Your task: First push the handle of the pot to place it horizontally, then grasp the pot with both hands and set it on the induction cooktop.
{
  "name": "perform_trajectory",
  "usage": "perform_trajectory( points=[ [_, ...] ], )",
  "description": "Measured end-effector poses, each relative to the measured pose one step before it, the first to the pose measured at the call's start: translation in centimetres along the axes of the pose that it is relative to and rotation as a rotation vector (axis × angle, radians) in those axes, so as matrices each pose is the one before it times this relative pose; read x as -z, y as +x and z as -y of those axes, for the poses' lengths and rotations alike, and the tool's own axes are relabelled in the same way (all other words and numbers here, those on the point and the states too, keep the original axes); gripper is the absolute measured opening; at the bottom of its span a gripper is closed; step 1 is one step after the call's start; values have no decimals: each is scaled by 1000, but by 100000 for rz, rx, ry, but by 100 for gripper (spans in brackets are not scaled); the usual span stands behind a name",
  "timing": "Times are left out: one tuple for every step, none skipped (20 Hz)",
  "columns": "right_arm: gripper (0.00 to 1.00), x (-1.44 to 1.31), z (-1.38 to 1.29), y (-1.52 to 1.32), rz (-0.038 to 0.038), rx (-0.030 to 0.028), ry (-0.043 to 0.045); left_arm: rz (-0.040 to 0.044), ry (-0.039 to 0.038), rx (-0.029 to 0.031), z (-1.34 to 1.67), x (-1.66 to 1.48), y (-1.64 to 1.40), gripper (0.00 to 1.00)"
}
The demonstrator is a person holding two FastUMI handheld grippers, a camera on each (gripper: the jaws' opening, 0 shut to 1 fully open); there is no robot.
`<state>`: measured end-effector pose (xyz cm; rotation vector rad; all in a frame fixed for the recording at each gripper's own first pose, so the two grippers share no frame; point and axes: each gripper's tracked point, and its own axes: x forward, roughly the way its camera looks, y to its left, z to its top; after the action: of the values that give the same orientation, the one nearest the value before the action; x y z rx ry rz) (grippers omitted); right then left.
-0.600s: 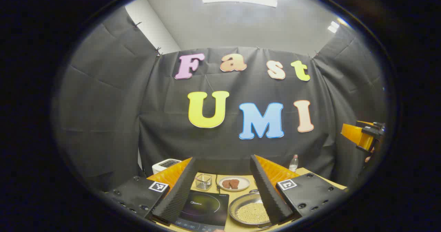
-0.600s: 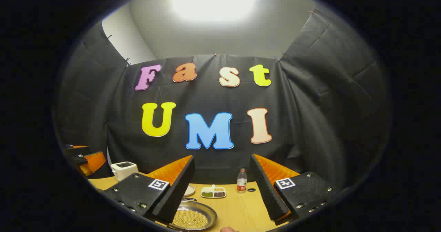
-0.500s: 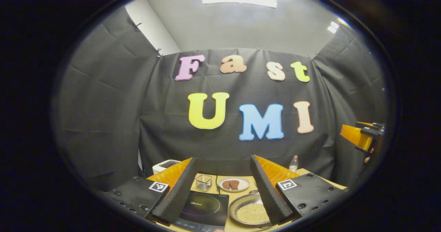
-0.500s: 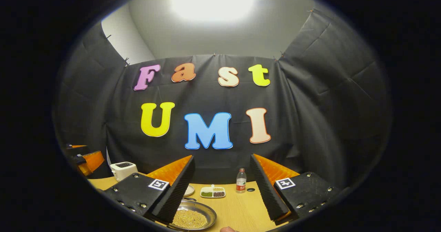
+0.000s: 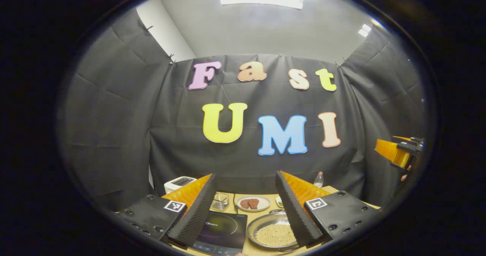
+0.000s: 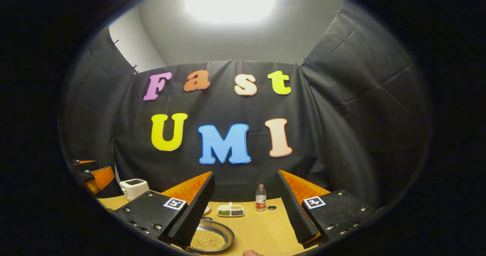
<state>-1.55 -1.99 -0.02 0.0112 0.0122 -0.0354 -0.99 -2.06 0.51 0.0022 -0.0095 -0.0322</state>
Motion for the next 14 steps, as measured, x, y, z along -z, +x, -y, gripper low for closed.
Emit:
perform_trajectory(
  points=[
    [96, -77, 43, -4, 163, 36, -262, 123, 72, -155, 6, -60, 59, 97],
    [96, -98, 178, -28, 91, 102, -321, -20, -61, -1, 17, 60, 48, 96],
    [96, -50, 71, -40, 22, 69, -96, -110, -82, 111, 85, -46, -24, 94],
    [96, -3, 30, -56, 62, 86, 121, 63, -81, -16, 94, 65, -242, 100],
    [96, -75, 20, -46, -138, 110, 166, 57, -94, 86, 77, -86, -90, 100],
    [97, -12, 159, -24, -99, 142, 40, 88, -5, -69, 40, -176, 179, 100],
    [97, -31, 86, -19, 5, -18, -52, 21, 16, -106, -54, 58, 34, 100],
    [96, -19, 121, 4, 49, -39, -50, 195, -165, 11, 77, 30, -10, 100],
    [96, -58, 67, -37, 115, 85, -122, -93, -119, 208, 127, -181, 44, 100],
    [96, 121, 111, 39, -136, 123, -155, 85, 141, 45, 105, 30, -77, 99],
    [96, 109, 36, 41, -296, 22, -50, 36, 371, 90, 212, -42, -38, 97],
    [96, 168, 53, -8, -535, -207, -56, 108, 369, -49, 31, -34, 65, 96],
    [96, 186, 95, 66, -801, -8, -356, 142, 250, -118, 58, -126, -24, 94],
    [96, 196, 295, 26, -479, 533, -705, 128, 12, 69, 231, 60, 112, 99]
  ],
)
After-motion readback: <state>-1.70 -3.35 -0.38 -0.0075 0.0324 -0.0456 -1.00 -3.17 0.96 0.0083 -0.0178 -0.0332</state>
